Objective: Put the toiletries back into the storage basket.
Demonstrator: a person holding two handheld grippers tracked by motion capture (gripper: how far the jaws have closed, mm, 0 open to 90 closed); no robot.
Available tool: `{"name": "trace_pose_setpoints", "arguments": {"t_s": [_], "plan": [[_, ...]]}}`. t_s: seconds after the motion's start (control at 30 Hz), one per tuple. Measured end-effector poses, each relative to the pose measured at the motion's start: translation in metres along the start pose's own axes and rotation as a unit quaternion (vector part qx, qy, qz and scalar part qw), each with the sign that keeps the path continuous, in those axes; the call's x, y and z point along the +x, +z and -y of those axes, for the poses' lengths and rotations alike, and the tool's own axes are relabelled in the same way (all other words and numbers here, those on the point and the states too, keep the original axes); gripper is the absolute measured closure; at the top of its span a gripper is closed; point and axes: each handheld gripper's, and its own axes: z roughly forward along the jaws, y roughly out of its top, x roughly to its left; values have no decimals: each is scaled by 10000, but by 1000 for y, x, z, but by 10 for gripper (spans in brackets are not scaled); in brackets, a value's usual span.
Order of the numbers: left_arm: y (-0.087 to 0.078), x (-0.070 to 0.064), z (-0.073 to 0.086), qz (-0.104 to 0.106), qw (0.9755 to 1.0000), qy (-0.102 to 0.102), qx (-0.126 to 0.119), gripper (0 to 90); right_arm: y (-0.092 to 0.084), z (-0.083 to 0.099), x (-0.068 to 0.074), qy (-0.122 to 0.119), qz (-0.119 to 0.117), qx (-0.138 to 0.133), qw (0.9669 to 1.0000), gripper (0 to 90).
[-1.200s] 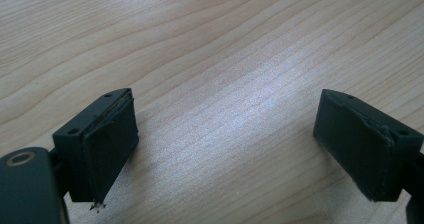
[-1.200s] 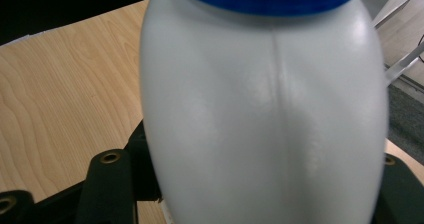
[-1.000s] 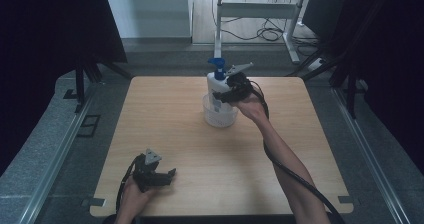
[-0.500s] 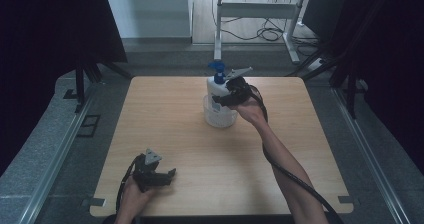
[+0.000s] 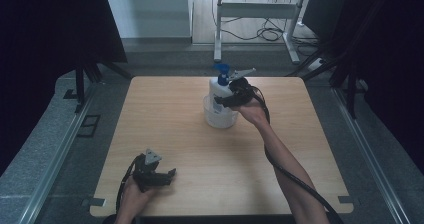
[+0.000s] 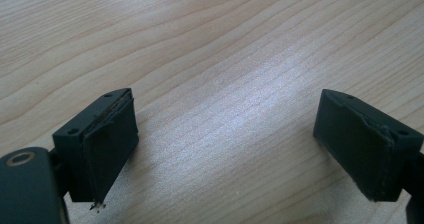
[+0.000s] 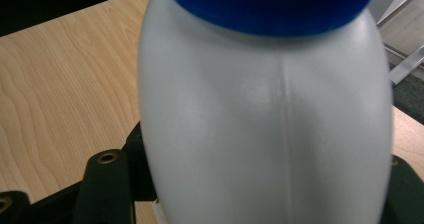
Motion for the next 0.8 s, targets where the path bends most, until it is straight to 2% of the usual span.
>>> {"name": "trace_pose_setpoints", "arguments": {"t_s": [0.37,0.8], "plan": [[0,0,0,0,10000,-1,0,102,1,-2,5,-74,34,51,10000,318],[0,0,0,1,10000,-3,-5,102,-4,-7,8,-27,69,1,10000,150]]}}
